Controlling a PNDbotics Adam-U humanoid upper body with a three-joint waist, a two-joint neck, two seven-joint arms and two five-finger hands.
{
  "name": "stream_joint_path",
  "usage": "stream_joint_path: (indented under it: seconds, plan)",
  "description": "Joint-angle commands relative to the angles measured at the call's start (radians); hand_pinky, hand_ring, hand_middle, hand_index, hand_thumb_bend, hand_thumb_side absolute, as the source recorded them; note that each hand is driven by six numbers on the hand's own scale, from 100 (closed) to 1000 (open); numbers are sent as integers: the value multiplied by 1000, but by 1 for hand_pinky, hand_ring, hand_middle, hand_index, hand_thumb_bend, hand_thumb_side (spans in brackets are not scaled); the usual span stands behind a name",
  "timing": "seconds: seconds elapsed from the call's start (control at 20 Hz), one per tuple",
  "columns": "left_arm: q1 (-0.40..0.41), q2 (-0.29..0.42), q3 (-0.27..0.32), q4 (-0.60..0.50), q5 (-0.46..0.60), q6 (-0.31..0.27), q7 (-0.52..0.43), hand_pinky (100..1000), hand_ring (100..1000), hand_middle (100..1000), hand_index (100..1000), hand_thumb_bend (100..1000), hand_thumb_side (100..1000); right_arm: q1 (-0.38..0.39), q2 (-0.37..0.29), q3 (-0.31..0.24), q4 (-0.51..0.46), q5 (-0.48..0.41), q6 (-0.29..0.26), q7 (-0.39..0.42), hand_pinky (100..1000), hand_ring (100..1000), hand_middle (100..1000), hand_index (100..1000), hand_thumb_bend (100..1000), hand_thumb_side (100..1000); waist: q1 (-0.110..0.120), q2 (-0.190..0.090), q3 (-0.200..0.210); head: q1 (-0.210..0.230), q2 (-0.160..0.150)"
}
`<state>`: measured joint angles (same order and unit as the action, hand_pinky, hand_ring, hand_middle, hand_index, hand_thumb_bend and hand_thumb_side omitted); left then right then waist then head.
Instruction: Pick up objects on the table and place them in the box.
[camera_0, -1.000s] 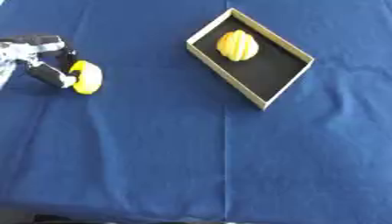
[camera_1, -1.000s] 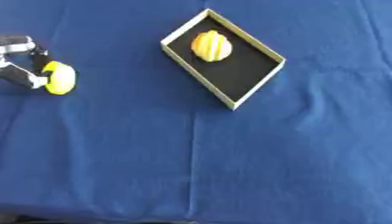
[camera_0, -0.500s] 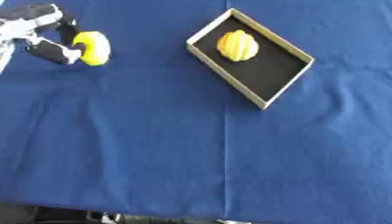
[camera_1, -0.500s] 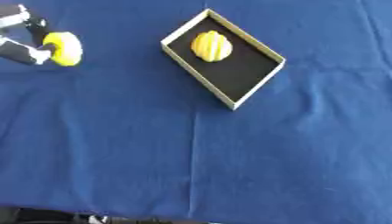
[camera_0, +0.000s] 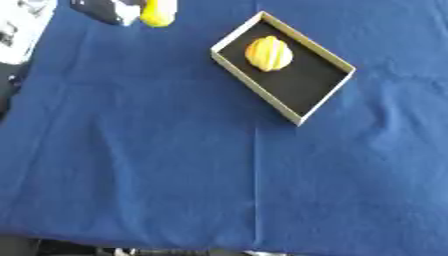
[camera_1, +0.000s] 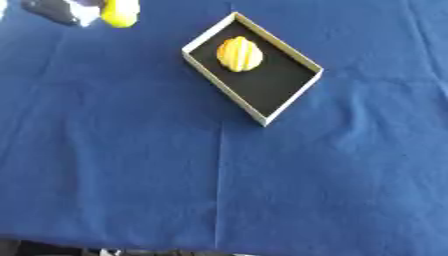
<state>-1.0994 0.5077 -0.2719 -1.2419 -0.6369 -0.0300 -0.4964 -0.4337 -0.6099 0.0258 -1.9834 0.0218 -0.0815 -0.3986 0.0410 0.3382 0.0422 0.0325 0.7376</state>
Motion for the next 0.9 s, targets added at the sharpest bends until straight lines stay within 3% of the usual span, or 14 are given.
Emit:
stream_joint_path:
  seconds: [0.05, 0.4, 0.9]
  plan:
    - [-48, -67, -12, 34, -35, -14, 14, 826, 553, 486, 572, 100, 168, -21, -11, -5, -17, -8, -1, 5, 839, 829, 735, 809, 100, 835, -1, -24, -5, 0, -7]
    - [-79, -206, -35, 132, -107, -51, 55, 832, 557, 491, 578, 100, 172, -45, -3, -3, -17, -18, -5, 11, 839, 829, 734, 808, 100, 834, 0, -18, -22, -6, -8]
    - [-69, -292, -13, 247, -162, -71, 140, 843, 568, 512, 604, 100, 199, -59, 14, 2, -17, -27, -1, 18, 839, 829, 733, 807, 100, 836, -6, -9, -40, -23, -15]
